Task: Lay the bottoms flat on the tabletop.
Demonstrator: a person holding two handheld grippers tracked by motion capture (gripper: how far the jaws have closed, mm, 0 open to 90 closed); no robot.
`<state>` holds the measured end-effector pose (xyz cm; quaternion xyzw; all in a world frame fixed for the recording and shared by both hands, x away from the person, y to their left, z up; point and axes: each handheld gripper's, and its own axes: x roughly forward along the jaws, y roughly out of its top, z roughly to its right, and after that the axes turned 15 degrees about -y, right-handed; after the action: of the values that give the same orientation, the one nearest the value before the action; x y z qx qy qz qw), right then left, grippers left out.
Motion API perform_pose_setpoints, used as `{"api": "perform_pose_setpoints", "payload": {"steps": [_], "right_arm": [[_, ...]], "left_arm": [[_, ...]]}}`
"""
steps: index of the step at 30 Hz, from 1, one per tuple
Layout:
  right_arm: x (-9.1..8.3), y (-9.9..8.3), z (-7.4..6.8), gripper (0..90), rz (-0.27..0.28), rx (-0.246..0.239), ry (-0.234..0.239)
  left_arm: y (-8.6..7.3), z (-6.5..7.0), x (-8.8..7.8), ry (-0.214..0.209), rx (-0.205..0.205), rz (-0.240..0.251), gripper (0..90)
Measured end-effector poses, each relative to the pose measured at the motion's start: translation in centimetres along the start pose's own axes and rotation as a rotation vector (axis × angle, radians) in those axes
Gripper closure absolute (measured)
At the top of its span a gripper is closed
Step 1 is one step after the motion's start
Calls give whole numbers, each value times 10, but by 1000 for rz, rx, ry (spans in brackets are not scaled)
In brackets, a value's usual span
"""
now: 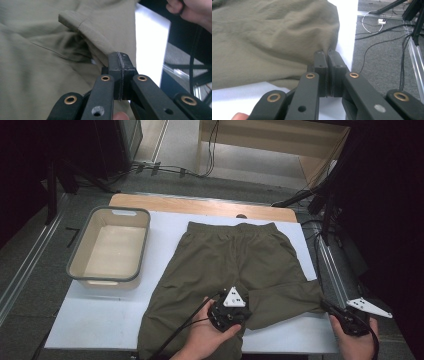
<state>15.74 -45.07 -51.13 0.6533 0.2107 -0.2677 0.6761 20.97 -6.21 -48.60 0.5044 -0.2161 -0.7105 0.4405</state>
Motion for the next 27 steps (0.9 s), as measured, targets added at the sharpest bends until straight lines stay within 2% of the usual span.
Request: {"api": "perform_pose_setpoints", "payload": {"steps": [3, 4, 6, 9, 14, 17, 19, 20, 22, 23, 25, 27], "right_arm": [[-2, -5, 4, 810, 2, 19, 17], [-3, -5, 6, 777, 11, 27, 28], [-4, -2, 9, 681, 31, 47, 49], [-5, 11, 8, 583, 55, 56, 64], [7, 37, 4, 516, 41, 19, 62], [18, 49, 0, 452, 17, 7, 58], [28, 54, -2, 361, 3, 2, 50], [33, 55, -4, 334, -9, 6, 41], [44, 56, -6, 315, -32, 9, 53], [48, 56, -7, 316, -42, 9, 60], [56, 54, -9, 346, -67, -1, 66], [61, 50, -11, 470, -94, -16, 78]], "left_arm": [[-5, 0, 3, -1, -5, -6, 883], [-6, 0, 2, 1, -12, 0, 840], [-4, -2, 1, 0, -26, 25, 681], [2, -5, -2, 53, -33, 57, 448], [18, -16, -1, 95, -54, 77, 306], [25, -21, 4, 95, -68, 91, 299], [28, -23, 8, 98, -69, 93, 313], [29, -24, 10, 104, -69, 93, 345], [28, -28, 13, 114, -76, 99, 411], [28, -30, 14, 112, -88, 94, 456], [27, -30, 16, 100, -84, 83, 593], [26, -28, 17, 73, -77, 68, 705]]}}
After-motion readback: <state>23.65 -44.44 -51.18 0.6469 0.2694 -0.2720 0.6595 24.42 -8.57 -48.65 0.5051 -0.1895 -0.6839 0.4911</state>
